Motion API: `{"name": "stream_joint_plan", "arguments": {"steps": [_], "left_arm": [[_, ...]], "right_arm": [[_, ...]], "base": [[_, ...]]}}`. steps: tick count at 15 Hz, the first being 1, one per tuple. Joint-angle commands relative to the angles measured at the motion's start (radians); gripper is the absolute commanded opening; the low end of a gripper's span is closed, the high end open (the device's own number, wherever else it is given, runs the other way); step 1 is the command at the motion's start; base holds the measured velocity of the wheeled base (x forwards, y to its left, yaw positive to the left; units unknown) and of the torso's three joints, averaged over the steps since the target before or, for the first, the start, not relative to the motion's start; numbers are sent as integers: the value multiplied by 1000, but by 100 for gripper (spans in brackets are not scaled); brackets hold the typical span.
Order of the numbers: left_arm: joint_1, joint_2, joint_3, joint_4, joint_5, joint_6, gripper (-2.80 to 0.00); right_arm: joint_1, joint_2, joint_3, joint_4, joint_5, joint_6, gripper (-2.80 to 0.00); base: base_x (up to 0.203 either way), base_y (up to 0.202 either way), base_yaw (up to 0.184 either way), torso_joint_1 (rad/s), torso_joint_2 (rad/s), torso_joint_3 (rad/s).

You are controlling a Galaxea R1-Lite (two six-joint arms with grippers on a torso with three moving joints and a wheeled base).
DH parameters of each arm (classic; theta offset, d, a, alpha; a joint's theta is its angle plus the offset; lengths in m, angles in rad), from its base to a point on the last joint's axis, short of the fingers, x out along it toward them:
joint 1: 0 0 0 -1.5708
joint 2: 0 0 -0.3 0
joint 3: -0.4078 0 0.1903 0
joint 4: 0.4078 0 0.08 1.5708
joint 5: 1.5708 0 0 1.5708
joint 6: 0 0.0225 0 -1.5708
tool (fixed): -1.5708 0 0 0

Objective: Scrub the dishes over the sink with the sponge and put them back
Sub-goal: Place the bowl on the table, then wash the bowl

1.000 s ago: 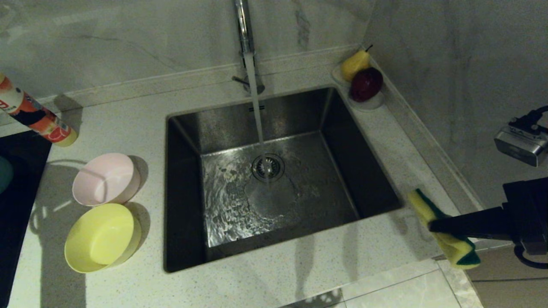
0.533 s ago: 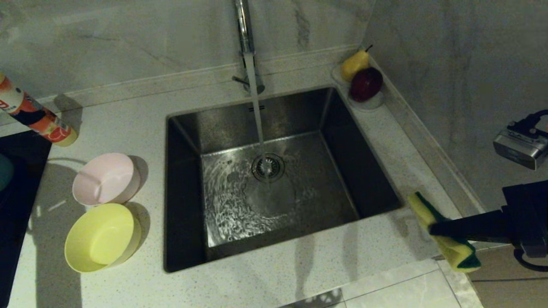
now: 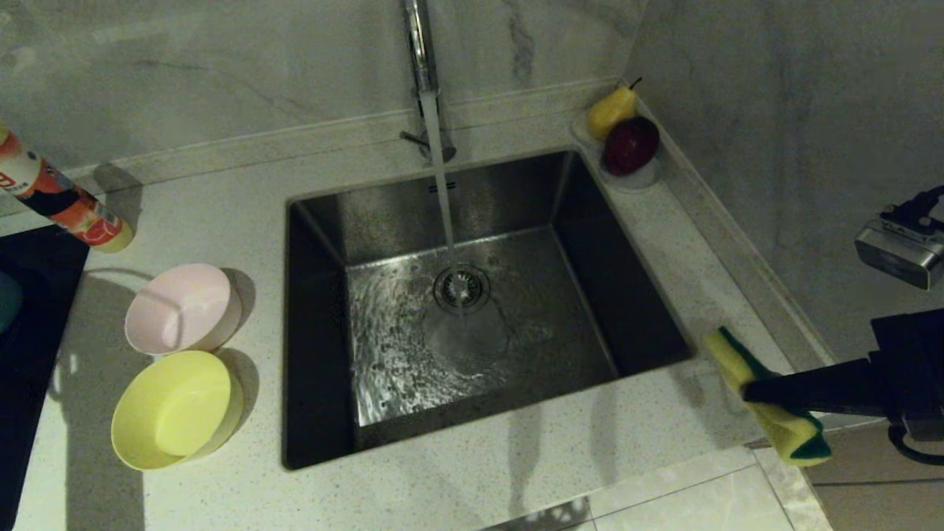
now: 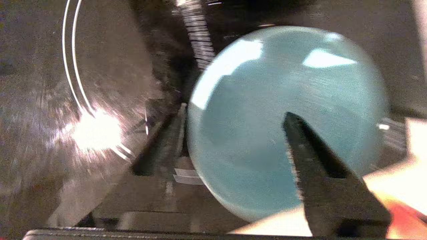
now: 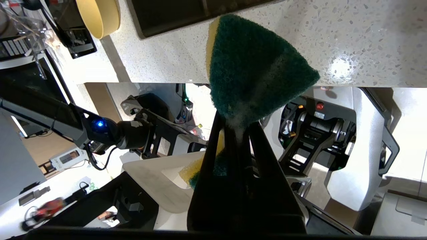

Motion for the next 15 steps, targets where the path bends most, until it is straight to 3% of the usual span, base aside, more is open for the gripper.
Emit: {"name": "stream_joint_plan", "arguments": {"steps": [1, 5, 6, 11, 15], "left_arm": [[0, -104, -8, 24, 1, 2, 0], [0, -182, -45, 98, 8, 39, 0], [0, -210, -41, 110, 8, 50, -280], [-117, -364, -10, 222, 2, 192, -280], [-216, -510, 189, 241, -3, 400, -280]], "right_arm": [[0, 0, 0, 3, 3, 4, -280], [0, -13, -9, 3, 3, 2, -280], [-1, -15, -7, 4, 1, 3, -280], [-7, -16, 4, 6, -2, 2, -280], [-12, -18, -1, 9, -4, 4, -280]], "base": [[0, 0, 0, 0, 0, 0], [0, 0, 0, 0, 0, 0], [0, 0, 0, 0, 0, 0], [0, 0, 0, 0, 0, 0], [0, 0, 0, 0, 0, 0]]}}
